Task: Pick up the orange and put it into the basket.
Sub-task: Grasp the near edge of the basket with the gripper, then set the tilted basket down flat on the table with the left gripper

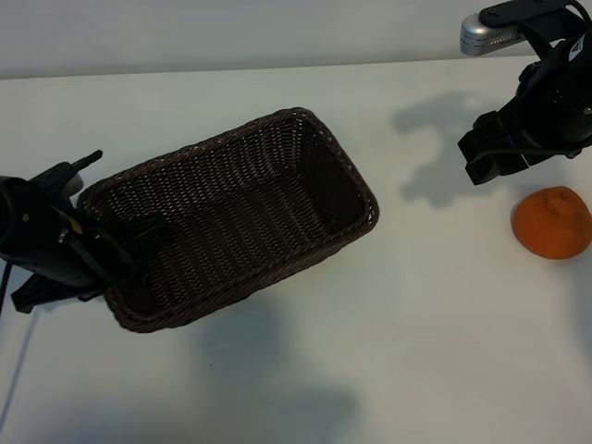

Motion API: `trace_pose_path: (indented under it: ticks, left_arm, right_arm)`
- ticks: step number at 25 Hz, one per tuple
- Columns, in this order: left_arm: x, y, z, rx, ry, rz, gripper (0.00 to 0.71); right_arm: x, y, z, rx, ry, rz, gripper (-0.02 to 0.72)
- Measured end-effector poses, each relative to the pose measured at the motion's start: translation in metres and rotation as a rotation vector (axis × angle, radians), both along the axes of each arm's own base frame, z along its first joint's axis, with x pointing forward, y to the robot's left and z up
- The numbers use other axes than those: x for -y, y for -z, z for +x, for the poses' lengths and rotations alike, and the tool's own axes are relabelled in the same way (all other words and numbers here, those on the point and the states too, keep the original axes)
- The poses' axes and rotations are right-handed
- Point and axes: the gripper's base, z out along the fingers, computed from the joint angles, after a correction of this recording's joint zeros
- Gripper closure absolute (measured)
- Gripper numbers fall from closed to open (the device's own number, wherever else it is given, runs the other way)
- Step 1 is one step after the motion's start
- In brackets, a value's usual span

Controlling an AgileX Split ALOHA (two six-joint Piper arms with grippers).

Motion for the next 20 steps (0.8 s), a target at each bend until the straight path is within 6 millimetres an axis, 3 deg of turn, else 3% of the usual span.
trace_pose_path:
  ticks: [6, 15, 20]
  left_arm:
    - [0.006, -0.005, 0.004, 0.014, 0.028, -0.053, 0.557]
    - [0.015, -0.038, 0.032, 0.048, 0.142, -0.056, 0.559]
    - [0.017, -0.046, 0.033, 0.081, 0.167, -0.063, 0.559]
  right_arm:
    - [0.000, 0.000, 0.000, 0.000, 0.000, 0.000, 0.109]
    - [0.000, 0.000, 0.000, 0.000, -0.001, 0.000, 0.109]
    - [0.000, 0.000, 0.000, -0.001, -0.001, 0.000, 0.109]
